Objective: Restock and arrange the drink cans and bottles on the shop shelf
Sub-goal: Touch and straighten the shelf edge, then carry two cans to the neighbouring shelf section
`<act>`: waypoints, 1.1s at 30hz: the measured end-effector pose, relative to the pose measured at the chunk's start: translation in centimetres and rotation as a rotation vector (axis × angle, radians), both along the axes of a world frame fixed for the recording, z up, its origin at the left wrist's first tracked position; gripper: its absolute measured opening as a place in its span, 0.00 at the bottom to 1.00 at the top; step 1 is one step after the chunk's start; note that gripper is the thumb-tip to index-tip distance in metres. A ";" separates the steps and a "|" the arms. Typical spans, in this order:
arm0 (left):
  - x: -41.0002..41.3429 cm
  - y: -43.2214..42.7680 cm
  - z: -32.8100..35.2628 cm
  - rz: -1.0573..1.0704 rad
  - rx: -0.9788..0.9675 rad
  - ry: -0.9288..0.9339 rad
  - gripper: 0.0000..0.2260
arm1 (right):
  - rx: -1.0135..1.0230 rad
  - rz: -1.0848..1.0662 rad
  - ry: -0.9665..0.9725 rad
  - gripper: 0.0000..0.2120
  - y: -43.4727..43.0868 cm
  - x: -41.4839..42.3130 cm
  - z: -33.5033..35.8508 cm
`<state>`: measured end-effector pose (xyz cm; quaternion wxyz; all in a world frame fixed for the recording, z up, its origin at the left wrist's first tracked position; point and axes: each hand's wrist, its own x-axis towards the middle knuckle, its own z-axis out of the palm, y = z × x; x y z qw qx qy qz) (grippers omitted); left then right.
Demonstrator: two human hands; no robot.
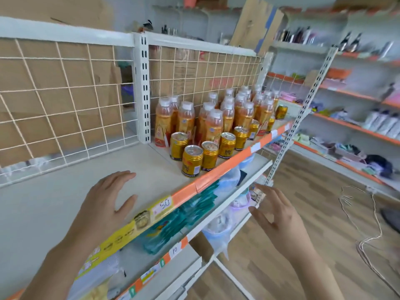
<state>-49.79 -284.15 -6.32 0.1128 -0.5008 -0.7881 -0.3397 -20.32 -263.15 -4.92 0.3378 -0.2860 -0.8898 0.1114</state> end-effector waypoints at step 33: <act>0.5 23.8 -5.7 0.155 0.214 -0.783 0.34 | -0.508 0.442 -0.070 0.44 20.3 -19.7 -6.9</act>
